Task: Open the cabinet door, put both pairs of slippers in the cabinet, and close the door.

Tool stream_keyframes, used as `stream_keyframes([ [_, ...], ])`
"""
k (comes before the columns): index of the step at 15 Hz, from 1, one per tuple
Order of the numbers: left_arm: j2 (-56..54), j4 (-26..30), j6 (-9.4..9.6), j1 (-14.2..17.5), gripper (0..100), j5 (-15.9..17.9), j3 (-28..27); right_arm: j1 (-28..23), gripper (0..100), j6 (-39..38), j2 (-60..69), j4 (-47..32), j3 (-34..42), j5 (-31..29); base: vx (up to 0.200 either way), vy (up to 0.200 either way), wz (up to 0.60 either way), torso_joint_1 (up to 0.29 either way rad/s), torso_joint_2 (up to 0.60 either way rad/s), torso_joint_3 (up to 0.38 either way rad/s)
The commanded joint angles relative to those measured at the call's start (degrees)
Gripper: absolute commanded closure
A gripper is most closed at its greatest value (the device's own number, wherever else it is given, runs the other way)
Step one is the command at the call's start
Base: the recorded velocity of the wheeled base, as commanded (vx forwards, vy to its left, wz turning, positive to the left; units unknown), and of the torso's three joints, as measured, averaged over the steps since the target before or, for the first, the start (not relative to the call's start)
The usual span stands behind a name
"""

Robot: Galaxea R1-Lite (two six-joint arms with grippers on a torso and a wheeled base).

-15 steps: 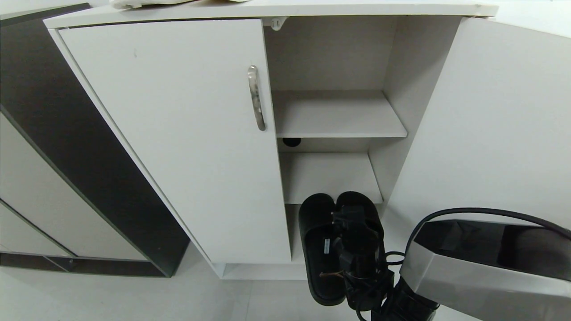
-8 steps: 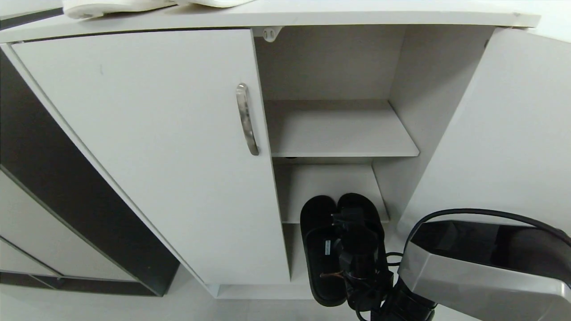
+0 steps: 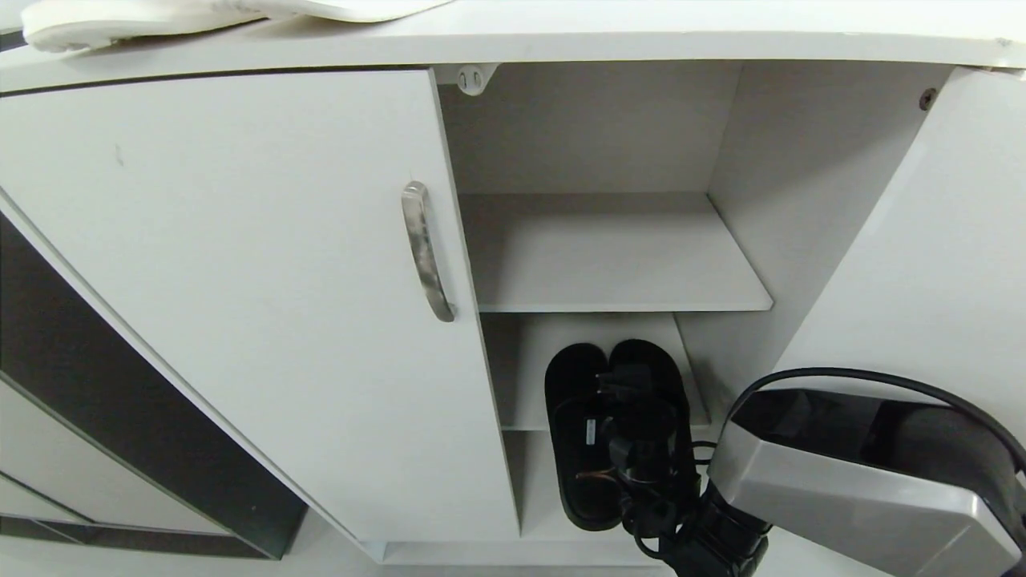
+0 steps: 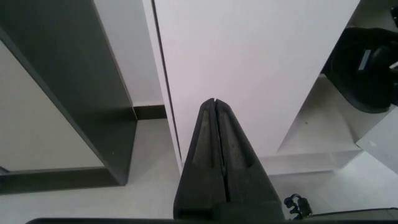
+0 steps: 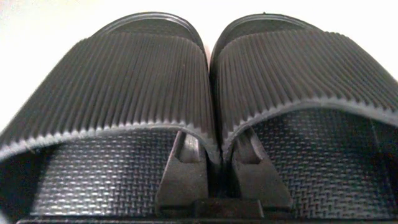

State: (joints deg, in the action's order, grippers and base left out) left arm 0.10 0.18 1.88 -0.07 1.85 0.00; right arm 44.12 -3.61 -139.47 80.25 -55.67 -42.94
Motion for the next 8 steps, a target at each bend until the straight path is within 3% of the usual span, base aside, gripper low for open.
stream_keyframes([
  [1, 0.0, 0.0, -0.03, 0.1, 100, 0.0, 0.0, -1.8, 100, 1.0, -2.5, -0.3, -3.4, 0.2, 0.0, 0.0, 0.0, 0.0, 0.0, 0.0],
  [8, 0.1, 0.0, -0.12, 0.1, 100, 0.0, 0.0, -4.7, 100, 1.7, -3.7, -10.6, -17.9, 0.5, 0.0, 0.0, 0.0, 0.0, 0.0, 0.0],
])
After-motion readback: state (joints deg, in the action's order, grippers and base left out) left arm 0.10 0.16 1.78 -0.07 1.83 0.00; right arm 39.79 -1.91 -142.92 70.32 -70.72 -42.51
